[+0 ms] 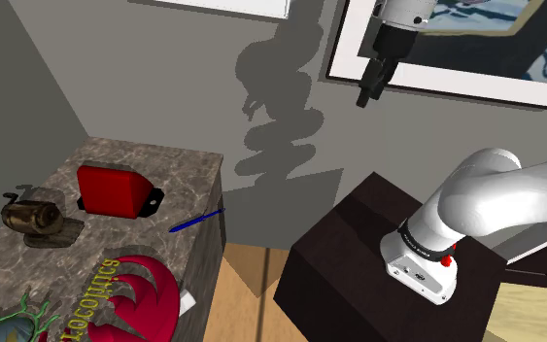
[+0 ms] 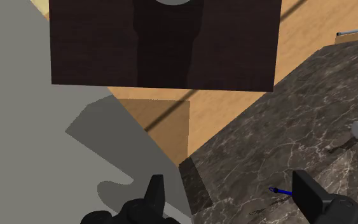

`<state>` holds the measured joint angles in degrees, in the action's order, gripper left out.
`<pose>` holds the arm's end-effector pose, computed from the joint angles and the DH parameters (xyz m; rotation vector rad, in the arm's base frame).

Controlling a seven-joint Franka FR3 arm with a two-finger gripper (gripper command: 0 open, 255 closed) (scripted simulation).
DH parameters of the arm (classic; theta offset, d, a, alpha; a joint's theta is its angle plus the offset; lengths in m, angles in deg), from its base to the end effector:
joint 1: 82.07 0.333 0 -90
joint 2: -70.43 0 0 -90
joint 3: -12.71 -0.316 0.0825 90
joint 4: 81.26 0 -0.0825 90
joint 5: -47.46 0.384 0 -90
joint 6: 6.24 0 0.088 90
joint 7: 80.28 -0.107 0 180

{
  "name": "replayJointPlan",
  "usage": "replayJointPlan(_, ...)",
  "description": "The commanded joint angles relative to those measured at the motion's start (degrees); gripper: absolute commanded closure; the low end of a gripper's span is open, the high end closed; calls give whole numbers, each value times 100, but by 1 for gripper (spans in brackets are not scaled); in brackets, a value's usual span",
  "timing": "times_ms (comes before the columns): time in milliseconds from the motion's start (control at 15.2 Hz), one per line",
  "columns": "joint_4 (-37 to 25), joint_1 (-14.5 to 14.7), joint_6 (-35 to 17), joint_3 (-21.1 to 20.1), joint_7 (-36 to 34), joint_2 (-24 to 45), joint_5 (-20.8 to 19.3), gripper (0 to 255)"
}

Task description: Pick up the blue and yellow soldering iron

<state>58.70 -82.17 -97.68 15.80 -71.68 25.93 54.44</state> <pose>0.3079 -0.0078 0.5498 -2.9710 -0.1544 0.0828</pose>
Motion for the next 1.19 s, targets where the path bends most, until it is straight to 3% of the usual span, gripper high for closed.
replayJointPlan(0, 0, 0, 0, 0, 0, 0, 0, 0)
replayJointPlan(528, 74, 497, -1459, -165, 814, 1416, 71, 0)
replayJointPlan(1122, -364, 975, -2822, -440, 1638, 3230, 130, 0)
